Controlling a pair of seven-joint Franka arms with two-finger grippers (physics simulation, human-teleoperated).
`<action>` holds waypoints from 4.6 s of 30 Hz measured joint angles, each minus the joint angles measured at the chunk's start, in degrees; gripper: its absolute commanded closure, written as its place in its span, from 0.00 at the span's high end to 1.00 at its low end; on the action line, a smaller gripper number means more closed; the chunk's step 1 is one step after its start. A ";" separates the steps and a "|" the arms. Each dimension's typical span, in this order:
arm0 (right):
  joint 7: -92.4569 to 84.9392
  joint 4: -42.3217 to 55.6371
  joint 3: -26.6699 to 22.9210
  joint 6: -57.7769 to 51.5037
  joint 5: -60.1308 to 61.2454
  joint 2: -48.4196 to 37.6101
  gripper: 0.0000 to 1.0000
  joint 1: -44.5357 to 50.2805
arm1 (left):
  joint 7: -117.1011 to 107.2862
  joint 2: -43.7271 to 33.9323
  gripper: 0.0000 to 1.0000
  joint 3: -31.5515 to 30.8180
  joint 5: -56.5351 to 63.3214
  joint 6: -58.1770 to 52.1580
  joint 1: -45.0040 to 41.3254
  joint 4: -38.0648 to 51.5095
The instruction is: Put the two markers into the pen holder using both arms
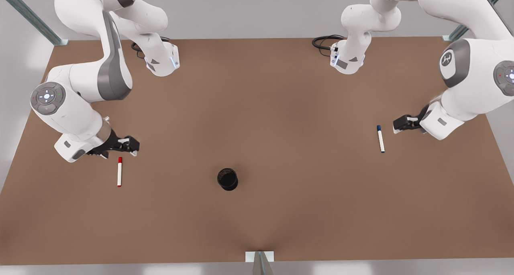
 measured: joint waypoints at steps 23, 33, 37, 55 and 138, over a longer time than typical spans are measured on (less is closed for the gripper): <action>-6.72 -10.25 -0.38 25.84 0.09 20.71 1.00 -13.96 | 9.87 7.74 1.00 0.96 -0.28 50.56 10.87 -47.79; -12.63 -14.20 0.12 28.90 -0.27 22.36 0.98 -15.80 | 18.32 11.46 1.00 0.92 1.94 56.79 13.26 -48.87; -14.48 -15.78 0.12 29.29 -1.48 22.36 0.87 -15.90 | 20.68 12.32 0.96 0.90 0.37 57.53 13.18 -48.83; -19.91 -16.59 0.04 35.13 -3.05 25.93 0.69 -17.77 | 26.55 13.84 0.40 0.82 -1.14 58.26 12.73 -48.25; -8.10 7.56 20.96 16.93 -6.94 14.96 0.25 -4.64 | -5.64 26.04 1.00 -22.08 5.23 41.39 6.80 10.76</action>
